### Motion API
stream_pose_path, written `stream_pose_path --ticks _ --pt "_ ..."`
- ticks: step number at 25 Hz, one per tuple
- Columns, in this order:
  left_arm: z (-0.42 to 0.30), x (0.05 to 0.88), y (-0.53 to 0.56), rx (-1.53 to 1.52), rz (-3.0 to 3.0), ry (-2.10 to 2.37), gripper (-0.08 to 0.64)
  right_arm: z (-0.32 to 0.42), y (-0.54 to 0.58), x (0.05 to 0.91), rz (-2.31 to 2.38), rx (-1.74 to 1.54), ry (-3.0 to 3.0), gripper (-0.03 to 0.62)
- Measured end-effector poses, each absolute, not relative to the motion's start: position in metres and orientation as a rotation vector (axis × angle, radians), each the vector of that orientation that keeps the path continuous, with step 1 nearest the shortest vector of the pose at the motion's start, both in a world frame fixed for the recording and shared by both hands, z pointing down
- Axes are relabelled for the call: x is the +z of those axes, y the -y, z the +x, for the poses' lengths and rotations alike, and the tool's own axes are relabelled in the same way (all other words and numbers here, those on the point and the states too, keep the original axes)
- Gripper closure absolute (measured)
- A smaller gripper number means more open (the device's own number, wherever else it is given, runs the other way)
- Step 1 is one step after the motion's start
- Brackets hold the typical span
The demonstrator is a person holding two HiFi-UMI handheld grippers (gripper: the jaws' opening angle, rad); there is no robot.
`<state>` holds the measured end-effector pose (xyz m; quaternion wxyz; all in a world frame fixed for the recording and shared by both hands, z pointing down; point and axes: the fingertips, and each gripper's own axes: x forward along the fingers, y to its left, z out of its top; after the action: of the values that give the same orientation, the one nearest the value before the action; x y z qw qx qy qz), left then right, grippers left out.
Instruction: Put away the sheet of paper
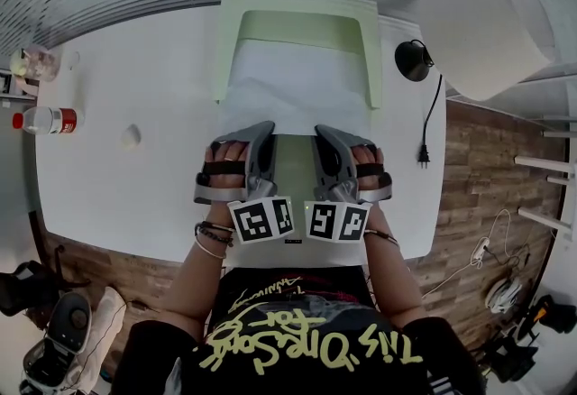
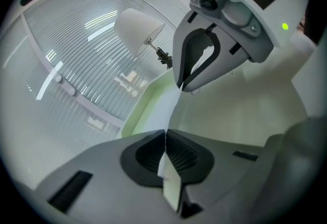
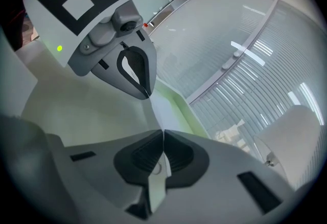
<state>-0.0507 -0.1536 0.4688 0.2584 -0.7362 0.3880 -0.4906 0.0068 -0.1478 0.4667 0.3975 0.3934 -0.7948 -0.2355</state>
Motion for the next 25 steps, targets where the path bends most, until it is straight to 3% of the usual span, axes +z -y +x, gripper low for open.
stream_pose_path --ticks 25 --pt "-0.05 0.472 0.173 -1.336 -1.989 -1.067 0.552 0.008 0.167 0.471 0.995 -0.604 2.007 0.584"
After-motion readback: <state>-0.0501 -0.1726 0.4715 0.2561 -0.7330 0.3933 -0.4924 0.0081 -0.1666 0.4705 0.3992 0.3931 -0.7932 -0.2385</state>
